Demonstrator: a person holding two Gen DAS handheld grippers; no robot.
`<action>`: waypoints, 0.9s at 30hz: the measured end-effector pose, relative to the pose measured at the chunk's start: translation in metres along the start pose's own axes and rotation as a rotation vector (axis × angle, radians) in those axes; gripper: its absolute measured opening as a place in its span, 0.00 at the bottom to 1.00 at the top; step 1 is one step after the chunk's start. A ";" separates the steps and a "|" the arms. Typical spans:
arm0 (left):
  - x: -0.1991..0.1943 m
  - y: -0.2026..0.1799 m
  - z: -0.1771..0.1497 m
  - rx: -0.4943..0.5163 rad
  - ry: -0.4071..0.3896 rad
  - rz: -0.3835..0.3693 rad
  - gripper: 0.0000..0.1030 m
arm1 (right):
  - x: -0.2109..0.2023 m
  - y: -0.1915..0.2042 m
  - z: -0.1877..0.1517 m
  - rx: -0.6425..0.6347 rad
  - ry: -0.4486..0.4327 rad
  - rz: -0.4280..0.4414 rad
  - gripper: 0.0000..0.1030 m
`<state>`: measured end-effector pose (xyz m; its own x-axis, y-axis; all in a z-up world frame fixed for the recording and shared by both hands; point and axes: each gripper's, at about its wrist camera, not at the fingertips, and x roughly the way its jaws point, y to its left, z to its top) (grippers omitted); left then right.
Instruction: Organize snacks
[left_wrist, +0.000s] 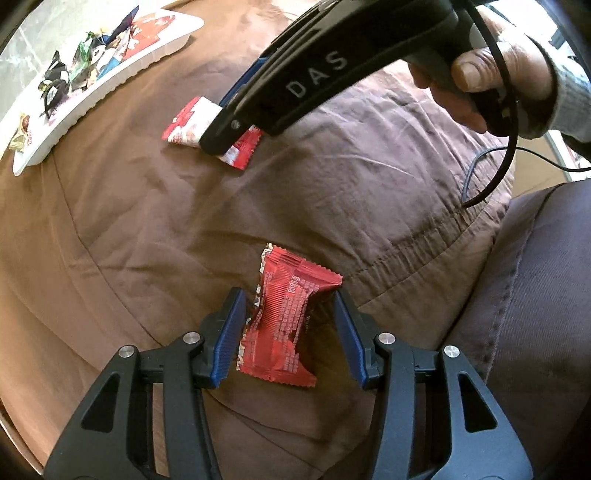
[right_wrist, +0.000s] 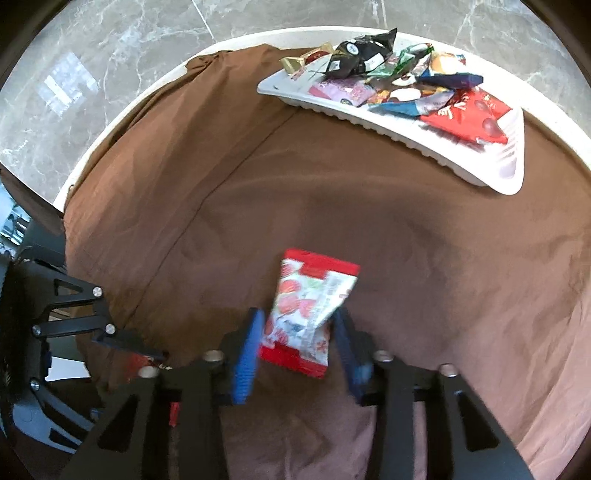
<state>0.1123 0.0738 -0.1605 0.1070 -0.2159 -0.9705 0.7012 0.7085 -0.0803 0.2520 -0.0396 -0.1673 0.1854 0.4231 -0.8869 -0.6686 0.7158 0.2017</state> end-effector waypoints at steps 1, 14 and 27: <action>0.000 0.000 0.000 0.002 -0.002 0.005 0.45 | 0.000 -0.002 0.000 0.005 -0.001 0.011 0.35; -0.005 0.027 0.003 -0.130 -0.061 -0.021 0.29 | -0.010 -0.022 -0.007 0.086 -0.011 0.113 0.21; -0.019 0.056 -0.003 -0.178 -0.075 -0.055 0.29 | -0.001 0.002 -0.001 -0.022 0.001 0.007 0.35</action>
<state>0.1469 0.1195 -0.1476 0.1288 -0.3019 -0.9446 0.5724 0.8004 -0.1778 0.2499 -0.0387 -0.1663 0.1803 0.4273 -0.8859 -0.6856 0.7004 0.1983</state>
